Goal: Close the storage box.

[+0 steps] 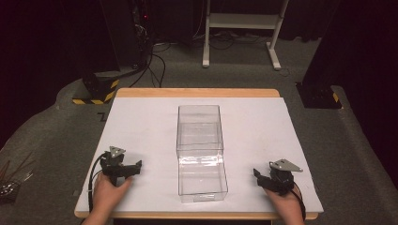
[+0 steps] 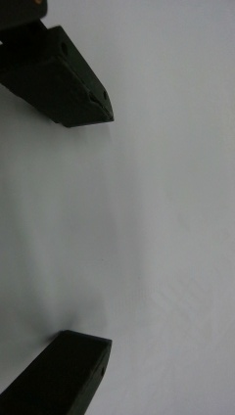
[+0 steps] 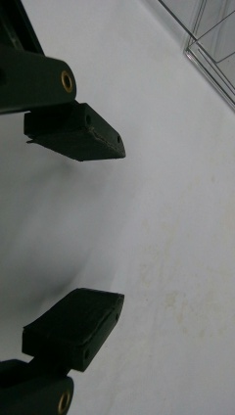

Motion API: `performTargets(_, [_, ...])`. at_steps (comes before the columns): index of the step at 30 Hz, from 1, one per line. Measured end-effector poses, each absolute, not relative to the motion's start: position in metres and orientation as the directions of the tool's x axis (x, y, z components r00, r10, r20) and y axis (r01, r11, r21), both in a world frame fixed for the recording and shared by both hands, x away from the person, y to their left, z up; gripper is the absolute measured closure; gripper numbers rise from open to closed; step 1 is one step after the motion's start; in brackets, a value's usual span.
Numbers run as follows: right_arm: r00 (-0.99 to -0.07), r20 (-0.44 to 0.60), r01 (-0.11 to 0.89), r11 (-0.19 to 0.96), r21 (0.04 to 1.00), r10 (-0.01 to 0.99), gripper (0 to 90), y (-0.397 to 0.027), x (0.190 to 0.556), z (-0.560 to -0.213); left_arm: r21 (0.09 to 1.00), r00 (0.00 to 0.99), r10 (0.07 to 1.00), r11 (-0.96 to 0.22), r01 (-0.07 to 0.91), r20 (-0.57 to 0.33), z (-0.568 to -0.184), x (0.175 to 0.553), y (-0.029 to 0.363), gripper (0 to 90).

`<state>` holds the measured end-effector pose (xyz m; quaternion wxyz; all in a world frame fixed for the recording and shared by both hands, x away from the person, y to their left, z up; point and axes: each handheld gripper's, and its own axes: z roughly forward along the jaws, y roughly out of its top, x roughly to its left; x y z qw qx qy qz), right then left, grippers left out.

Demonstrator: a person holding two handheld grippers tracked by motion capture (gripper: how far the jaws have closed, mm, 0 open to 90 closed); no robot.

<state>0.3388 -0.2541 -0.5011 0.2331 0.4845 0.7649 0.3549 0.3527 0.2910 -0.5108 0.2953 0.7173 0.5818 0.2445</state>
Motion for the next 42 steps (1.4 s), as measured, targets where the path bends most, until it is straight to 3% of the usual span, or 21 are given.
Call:
performTargets(22, [-0.425,0.002,0.578,0.269,0.771,0.905,28.4,-0.254,0.338,-0.501,0.708,0.203,0.979,-0.150,0.690,0.009,-0.511,0.353,0.291,0.6])
performTargets(42, [-0.455,-0.005,0.519,0.269,0.812,0.890,28.0,-0.250,0.325,-0.487,0.708,0.204,0.979,-0.150,0.690,0.008,-0.511,0.353,0.291,0.6])
